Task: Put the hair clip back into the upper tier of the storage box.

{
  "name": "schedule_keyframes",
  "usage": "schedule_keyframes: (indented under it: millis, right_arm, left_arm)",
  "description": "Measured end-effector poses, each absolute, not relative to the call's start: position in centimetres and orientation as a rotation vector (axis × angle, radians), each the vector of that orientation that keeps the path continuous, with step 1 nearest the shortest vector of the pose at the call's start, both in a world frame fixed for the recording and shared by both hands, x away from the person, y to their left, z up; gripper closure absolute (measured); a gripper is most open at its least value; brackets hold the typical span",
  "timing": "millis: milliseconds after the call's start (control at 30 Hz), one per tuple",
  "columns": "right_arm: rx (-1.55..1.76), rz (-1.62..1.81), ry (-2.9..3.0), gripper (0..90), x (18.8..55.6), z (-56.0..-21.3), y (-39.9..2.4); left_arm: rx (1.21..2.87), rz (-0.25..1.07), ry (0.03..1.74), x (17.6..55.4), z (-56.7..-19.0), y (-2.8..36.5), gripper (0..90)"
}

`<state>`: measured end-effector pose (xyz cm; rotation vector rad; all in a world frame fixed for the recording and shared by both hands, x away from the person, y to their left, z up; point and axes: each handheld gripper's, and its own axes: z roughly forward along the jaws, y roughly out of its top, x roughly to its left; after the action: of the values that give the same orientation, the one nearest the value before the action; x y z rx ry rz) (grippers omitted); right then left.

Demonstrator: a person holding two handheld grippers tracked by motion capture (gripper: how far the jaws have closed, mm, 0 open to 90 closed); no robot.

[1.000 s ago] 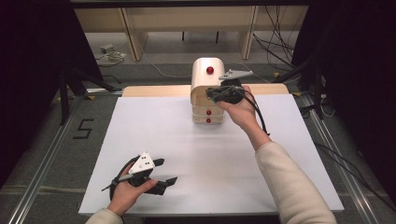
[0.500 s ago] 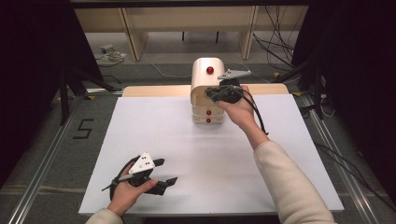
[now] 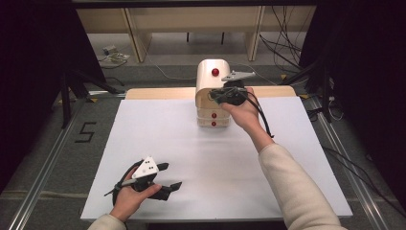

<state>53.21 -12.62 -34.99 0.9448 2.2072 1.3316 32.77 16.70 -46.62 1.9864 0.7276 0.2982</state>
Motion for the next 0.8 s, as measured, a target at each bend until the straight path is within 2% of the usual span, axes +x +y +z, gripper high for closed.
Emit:
schedule_keyframes:
  millis: [167,233,433,800]
  right_arm:
    - [0.938,1.330,2.203,82.7,53.3,-35.1,-12.5]
    - [0.940,1.321,2.187,76.7,53.3,-35.2,-12.4]
    - [0.922,1.297,2.179,70.9,53.0,-35.1,-12.4]
    - [0.975,1.292,2.172,53.2,51.7,-35.0,-13.2]
  left_arm:
    - [1.987,0.299,0.726,32.8,-46.6,16.7,16.0]
    - [1.987,0.298,0.726,32.8,-46.6,16.7,16.0]
    - [1.986,0.296,0.726,32.8,-46.7,16.7,16.0]
    - [1.994,0.297,0.720,32.7,-46.6,16.6,16.0]
